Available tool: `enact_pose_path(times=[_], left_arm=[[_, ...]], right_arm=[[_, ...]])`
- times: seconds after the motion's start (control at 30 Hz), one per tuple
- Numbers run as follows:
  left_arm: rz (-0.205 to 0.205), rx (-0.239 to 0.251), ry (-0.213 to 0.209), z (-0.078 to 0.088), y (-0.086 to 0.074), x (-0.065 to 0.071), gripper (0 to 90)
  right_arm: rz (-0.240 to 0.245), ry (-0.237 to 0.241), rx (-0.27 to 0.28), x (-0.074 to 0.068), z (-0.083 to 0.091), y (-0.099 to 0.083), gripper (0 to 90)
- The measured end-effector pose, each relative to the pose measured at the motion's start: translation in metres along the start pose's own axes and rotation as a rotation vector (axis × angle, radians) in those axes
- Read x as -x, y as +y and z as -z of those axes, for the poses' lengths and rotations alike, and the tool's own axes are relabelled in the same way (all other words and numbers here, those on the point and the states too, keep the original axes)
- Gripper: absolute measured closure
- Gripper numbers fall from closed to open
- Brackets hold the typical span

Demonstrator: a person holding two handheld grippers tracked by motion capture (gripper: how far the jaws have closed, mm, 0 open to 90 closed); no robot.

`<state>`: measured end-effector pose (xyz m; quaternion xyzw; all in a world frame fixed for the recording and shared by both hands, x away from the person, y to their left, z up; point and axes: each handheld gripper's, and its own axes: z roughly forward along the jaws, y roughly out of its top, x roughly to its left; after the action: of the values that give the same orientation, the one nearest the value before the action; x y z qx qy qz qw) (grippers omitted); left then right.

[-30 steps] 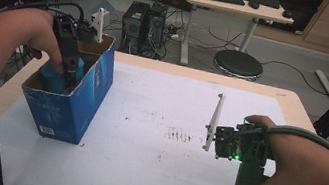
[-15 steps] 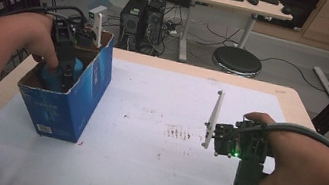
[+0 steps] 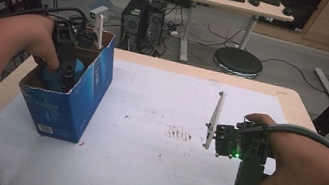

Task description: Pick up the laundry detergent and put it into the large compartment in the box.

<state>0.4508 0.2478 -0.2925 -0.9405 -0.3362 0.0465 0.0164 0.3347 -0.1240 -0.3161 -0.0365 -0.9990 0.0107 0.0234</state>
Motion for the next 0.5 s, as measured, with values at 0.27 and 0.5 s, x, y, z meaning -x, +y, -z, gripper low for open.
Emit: enact_pose_path(times=[0.27, 0.5], left_arm=[[-0.004, 0.0, -0.002, 0.004, -0.001, 0.004, 30.9], [0.009, 0.015, 0.01, 0.013, -0.005, 0.005, 29.0]], right_arm=[[-0.003, -0.007, 0.004, -0.002, 0.002, -0.002, 3.0], [0.006, -0.009, 0.007, -0.004, 0.002, -0.001, 3.0]])
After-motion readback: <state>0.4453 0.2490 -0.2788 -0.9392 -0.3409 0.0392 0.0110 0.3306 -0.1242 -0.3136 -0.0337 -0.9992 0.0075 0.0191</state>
